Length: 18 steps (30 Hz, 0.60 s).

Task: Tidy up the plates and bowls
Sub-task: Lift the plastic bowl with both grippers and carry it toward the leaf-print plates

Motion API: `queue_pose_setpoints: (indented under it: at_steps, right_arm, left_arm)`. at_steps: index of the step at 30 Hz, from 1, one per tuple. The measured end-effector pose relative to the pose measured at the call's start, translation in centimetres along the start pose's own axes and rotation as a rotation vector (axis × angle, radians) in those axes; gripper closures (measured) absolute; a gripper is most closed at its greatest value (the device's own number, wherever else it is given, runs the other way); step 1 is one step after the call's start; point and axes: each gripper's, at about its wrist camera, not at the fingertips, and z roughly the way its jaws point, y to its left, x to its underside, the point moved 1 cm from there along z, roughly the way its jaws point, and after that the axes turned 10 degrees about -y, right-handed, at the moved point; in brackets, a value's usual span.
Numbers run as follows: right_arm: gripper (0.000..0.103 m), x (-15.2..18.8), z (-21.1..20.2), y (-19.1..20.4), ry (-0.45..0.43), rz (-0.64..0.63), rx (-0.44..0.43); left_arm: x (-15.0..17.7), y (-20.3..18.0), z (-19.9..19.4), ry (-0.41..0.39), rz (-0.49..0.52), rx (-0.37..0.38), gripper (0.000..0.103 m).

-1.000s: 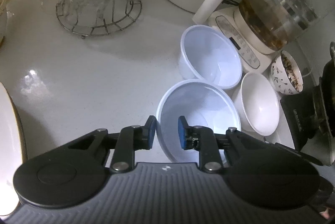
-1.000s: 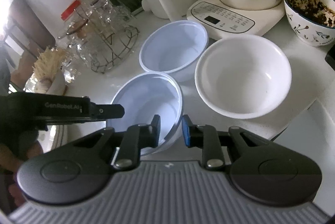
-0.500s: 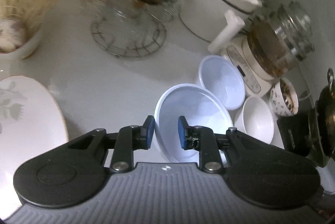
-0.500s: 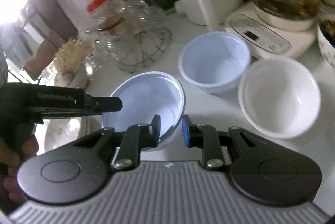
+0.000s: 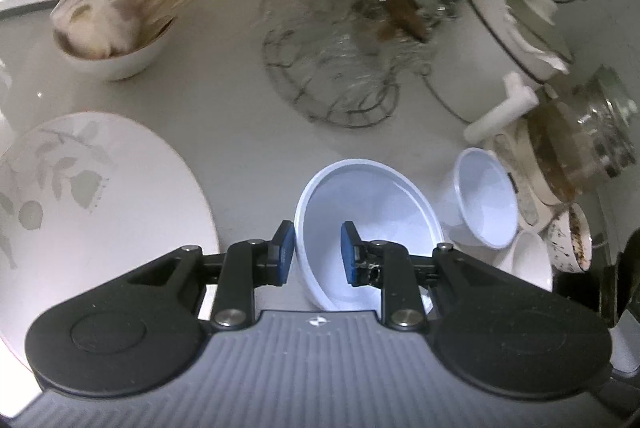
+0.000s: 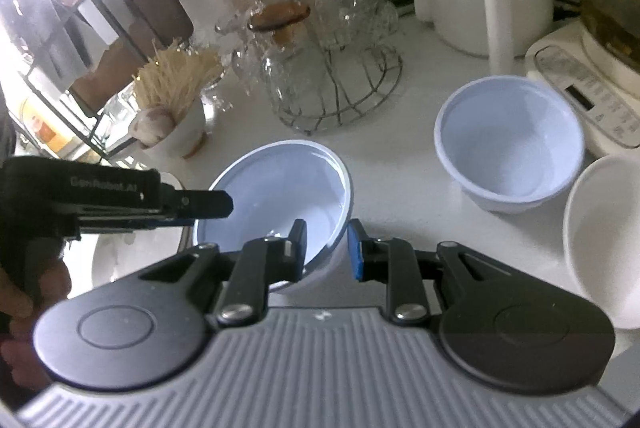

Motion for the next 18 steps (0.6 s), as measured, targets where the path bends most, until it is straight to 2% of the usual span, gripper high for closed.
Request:
queue_pose_setpoints:
  at_steps: [11, 18]
  right_arm:
    - [0.078, 0.5, 2.5, 0.6, 0.055, -0.047, -0.003]
    - [0.078, 0.3, 3.4, 0.4, 0.083, -0.068, -0.013]
  left_arm:
    - [0.6, 0.9, 0.8, -0.040, 0.017, -0.054, 0.075]
    - [0.9, 1.4, 1.1, -0.042, 0.011, -0.046, 0.075]
